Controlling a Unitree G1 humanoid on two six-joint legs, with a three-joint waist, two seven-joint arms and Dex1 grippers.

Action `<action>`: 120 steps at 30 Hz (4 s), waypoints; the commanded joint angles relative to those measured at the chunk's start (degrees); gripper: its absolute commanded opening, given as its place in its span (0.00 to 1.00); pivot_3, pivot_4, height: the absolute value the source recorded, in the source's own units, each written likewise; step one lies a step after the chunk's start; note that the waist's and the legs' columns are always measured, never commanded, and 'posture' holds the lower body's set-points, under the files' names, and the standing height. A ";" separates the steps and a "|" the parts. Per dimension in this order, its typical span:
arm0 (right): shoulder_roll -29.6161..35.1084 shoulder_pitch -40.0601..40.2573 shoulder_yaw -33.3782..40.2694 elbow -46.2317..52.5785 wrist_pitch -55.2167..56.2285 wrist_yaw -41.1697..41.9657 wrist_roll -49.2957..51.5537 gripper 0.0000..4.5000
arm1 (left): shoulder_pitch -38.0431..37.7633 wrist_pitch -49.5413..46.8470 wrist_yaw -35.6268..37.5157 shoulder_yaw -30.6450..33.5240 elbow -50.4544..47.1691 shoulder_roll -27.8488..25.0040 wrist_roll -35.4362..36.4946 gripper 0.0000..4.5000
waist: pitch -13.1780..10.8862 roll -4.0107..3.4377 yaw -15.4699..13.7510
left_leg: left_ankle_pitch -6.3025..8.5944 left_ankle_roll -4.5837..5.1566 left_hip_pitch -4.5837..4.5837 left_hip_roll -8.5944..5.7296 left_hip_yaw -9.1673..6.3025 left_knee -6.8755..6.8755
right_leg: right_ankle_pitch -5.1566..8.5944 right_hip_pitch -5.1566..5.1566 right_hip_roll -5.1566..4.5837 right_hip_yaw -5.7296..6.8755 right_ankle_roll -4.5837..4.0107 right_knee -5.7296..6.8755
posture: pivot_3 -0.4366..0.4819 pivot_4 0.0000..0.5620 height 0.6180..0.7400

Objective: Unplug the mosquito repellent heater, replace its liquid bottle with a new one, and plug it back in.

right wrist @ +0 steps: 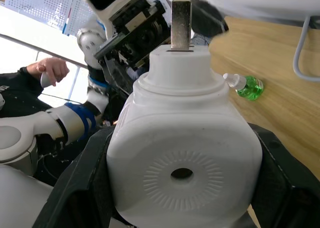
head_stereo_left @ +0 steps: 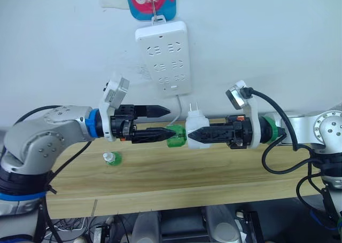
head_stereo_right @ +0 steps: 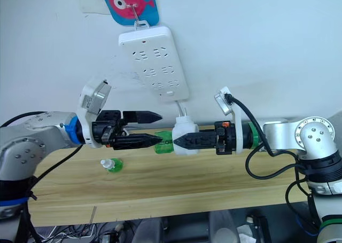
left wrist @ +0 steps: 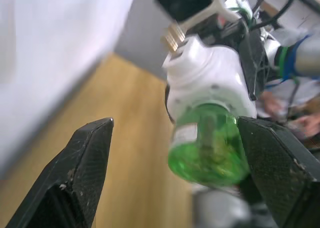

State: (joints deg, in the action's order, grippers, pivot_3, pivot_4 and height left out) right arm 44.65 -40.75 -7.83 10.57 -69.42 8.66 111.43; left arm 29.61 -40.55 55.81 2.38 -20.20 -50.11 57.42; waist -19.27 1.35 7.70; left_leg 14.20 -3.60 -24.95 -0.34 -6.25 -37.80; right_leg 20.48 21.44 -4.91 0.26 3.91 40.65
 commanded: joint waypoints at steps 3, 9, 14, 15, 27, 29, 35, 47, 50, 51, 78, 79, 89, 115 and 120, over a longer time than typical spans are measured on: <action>-0.47 0.60 2.73 -0.34 -0.33 0.38 1.57 0.67 | -1.21 11.90 5.99 0.84 -2.71 2.49 -9.40 0.92 | 0.00 0.00 0.07 | 0.01 0.01 -0.01 -0.03 0.00 0.01 | 0.00 0.00 0.00 0.01 0.00 0.00 | 0.26 0.57 1.00; -0.79 1.19 3.75 -1.13 -0.67 -0.18 1.57 0.67 | -2.04 22.86 10.22 -0.64 -3.88 4.06 -18.71 0.92 | 0.00 0.00 0.05 | 0.04 0.06 -0.03 -0.02 0.00 0.00 | 0.00 -0.02 0.00 0.02 0.00 0.01 | 0.26 0.57 1.00; -0.94 1.68 4.53 -1.77 -1.11 -0.48 1.57 0.67 | -3.35 31.79 12.44 -1.63 -3.26 5.58 -25.58 0.92 | 0.00 0.00 0.13 | 0.05 0.08 -0.03 -0.04 -0.02 -0.01 | 0.00 -0.03 0.01 0.03 0.00 0.02 | 0.26 0.58 1.00; -1.11 1.63 4.66 -1.98 -1.16 -0.61 1.57 0.67 | -3.74 33.94 12.81 -1.95 -2.71 5.85 -27.29 0.92 | 0.00 0.00 0.13 | 0.06 0.10 -0.03 -0.03 -0.01 -0.01 | 0.00 -0.03 0.01 0.03 0.00 0.02 | 0.25 0.58 1.00; -5.88 1.04 7.09 -3.27 -1.05 -4.70 1.57 0.67 | -6.60 48.26 10.42 -3.54 1.36 10.16 -37.86 0.92 | -0.01 0.00 0.21 | 0.14 0.24 -0.04 -0.04 -0.05 -0.02 | 0.00 -0.05 0.01 0.06 0.00 0.05 | 0.24 0.60 1.00; -6.51 1.16 7.39 -3.01 -1.06 -5.24 1.57 0.67 | -6.56 48.50 10.15 -3.94 1.54 10.40 -38.29 0.92 | -0.01 0.00 0.22 | 0.14 0.25 -0.04 -0.04 -0.06 -0.03 | 0.00 -0.06 0.00 0.06 0.00 0.05 | 0.24 0.60 1.00; -7.23 1.71 7.78 -2.29 -1.17 -6.05 1.57 0.67 | -6.09 48.33 9.43 -4.33 1.64 10.95 -38.03 0.92 | -0.02 -0.01 0.24 | 0.15 0.26 -0.04 -0.04 -0.07 -0.02 | 0.00 -0.06 0.01 0.07 0.00 0.04 | 0.24 0.60 1.00; -6.99 1.53 7.77 -2.42 -1.64 -6.03 1.57 0.67 | -4.89 47.33 9.49 -3.84 2.49 11.12 -36.65 0.79 | -0.02 -0.01 0.27 | 0.15 0.26 -0.04 -0.04 -0.07 -0.01 | 0.00 -0.06 0.01 0.08 0.00 0.04 | 0.24 0.60 1.00; -6.88 1.49 7.74 -2.52 -1.77 -5.96 1.57 0.67 | -5.15 47.14 9.90 -3.77 2.70 10.84 -36.31 0.59 | -0.02 -0.01 0.27 | 0.15 0.26 -0.04 -0.04 -0.07 -0.02 | 0.00 -0.06 0.01 0.08 0.00 0.05 | 0.24 0.60 1.00; -6.78 1.50 7.72 -2.54 -1.86 -5.92 1.57 0.67 | -5.13 47.17 9.98 -3.75 2.82 10.77 -36.24 0.52 | -0.02 -0.01 0.27 | 0.15 0.27 -0.04 -0.04 -0.07 -0.01 | 0.00 -0.06 0.01 0.08 0.00 0.05 | 0.24 0.61 1.00; -0.29 2.02 2.98 2.23 -1.30 -3.47 1.57 0.67 | -7.37 15.35 11.67 -1.02 -7.20 1.58 -14.88 0.50 | -0.21 -0.04 0.26 | 0.16 0.29 -0.05 -0.03 -0.12 0.00 | 0.00 -0.06 0.01 0.09 0.00 -0.02 | 0.25 0.61 1.00; -0.10 2.01 2.82 2.41 -1.22 -3.29 1.57 0.67 | -6.96 12.68 11.06 -0.67 -7.44 1.10 -12.80 0.50 | -0.21 -0.04 0.26 | 0.16 0.29 -0.04 -0.03 -0.12 0.01 | 0.00 -0.06 0.01 0.09 0.00 -0.02 | 0.25 0.61 1.00; 1.82 2.44 1.35 4.51 -0.18 -1.41 1.57 0.67 | -3.53 -7.15 6.83 2.90 -8.13 -2.30 4.77 0.50 | -0.30 -0.02 0.26 | 0.16 0.29 -0.04 -0.01 -0.13 0.01 | 0.00 -0.05 0.02 0.09 0.00 -0.04 | 0.25 0.61 1.00; 4.00 1.67 -0.57 6.60 1.97 2.45 1.57 0.67 | 2.45 -26.62 -4.00 4.37 -3.42 -3.50 25.25 1.00 | -0.90 0.08 0.19 | 0.10 0.17 -0.04 0.01 -0.10 0.01 | 0.00 -0.03 0.02 0.09 0.00 -0.09 | 0.25 0.63 1.00; 4.03 1.64 -0.22 6.30 1.82 3.01 1.57 0.67 | 1.61 -26.36 -3.68 5.12 -3.16 -4.00 24.26 1.00 | -0.93 0.07 0.20 | 0.08 0.14 -0.04 0.01 -0.09 0.01 | 0.00 -0.03 0.02 0.09 0.00 -0.11 | 0.25 0.62 1.00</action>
State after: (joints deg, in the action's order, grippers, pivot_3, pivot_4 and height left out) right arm 48.25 -39.04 -9.21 15.94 -67.97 11.15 112.55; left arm 31.59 -67.89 50.91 5.69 -21.80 -53.58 81.72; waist -20.20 1.42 7.90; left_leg 14.28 -3.46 -24.99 -0.33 -6.34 -37.79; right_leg 20.49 21.41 -4.88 0.35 3.91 40.53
